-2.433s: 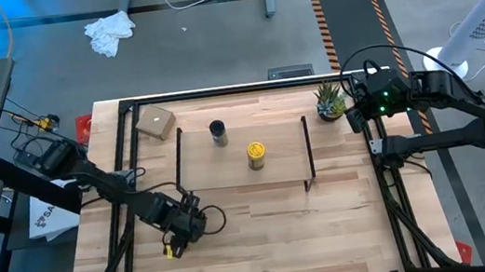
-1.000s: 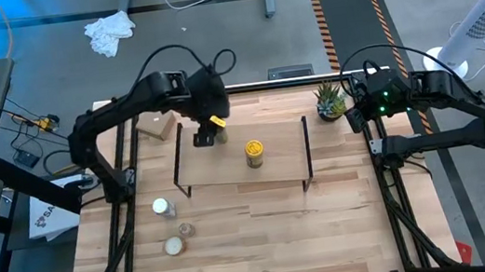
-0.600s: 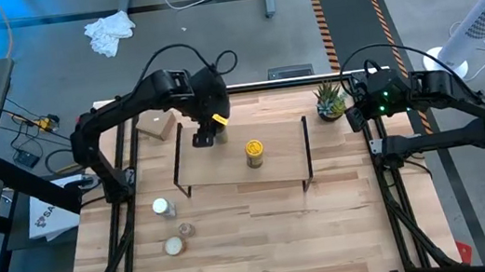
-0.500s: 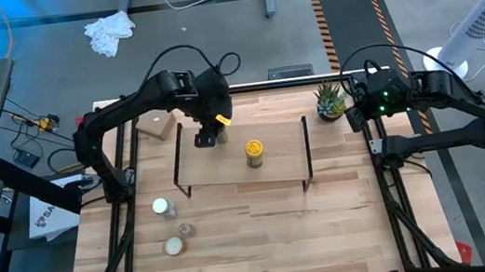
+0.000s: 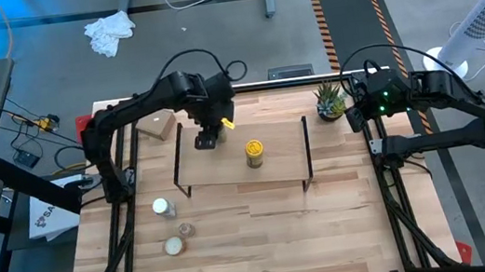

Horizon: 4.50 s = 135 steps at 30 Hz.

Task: Shelf spices
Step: Remove the black seasoning bottle from the shelf, then remove the yellow seasoning bottle from the shelf

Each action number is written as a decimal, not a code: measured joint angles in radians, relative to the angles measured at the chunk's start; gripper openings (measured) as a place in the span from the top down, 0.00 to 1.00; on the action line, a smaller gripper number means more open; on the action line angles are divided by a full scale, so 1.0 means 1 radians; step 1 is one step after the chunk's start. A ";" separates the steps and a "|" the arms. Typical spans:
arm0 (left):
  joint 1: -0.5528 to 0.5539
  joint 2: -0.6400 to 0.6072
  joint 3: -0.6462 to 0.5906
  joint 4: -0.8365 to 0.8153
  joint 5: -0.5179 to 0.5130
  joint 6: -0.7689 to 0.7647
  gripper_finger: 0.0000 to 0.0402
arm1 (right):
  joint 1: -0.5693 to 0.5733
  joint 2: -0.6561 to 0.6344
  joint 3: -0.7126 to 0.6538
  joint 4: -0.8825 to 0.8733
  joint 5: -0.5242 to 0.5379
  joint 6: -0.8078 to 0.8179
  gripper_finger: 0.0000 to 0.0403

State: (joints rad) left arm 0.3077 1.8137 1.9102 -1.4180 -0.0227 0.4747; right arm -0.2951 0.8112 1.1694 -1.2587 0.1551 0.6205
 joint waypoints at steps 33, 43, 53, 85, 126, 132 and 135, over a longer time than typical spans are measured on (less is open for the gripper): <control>-0.524 -0.306 -0.233 -0.020 0.091 -0.211 0.52 | 0.000 0.000 0.000 -0.001 -0.001 -0.064 1.00; -0.731 -0.312 -0.699 0.412 -0.054 -0.352 0.52 | 0.000 0.000 0.000 -0.001 -0.010 -0.072 1.00; -0.734 -0.256 -0.764 0.460 -0.025 -0.392 0.29 | 0.000 0.000 0.000 -0.002 -0.057 -0.080 1.00; -0.337 -0.271 -0.251 0.472 -0.293 -0.137 0.19 | 0.000 -0.002 0.000 -0.016 -0.190 -0.228 1.00; -0.237 0.113 0.099 0.290 0.037 -0.193 0.19 | 0.000 -0.085 0.000 0.052 -0.181 -0.237 1.00; -0.229 0.138 0.093 0.267 0.044 -0.183 0.19 | 0.000 -0.085 0.000 0.059 -0.156 -0.228 1.00; -0.228 0.138 0.091 0.266 0.044 -0.193 0.19 | 0.000 -0.085 0.000 0.060 -0.143 -0.225 1.00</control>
State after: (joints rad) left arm 0.0793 1.9514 2.0014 -1.1523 0.0209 0.2813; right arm -0.2949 0.7261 1.1694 -1.1988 0.0119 0.3950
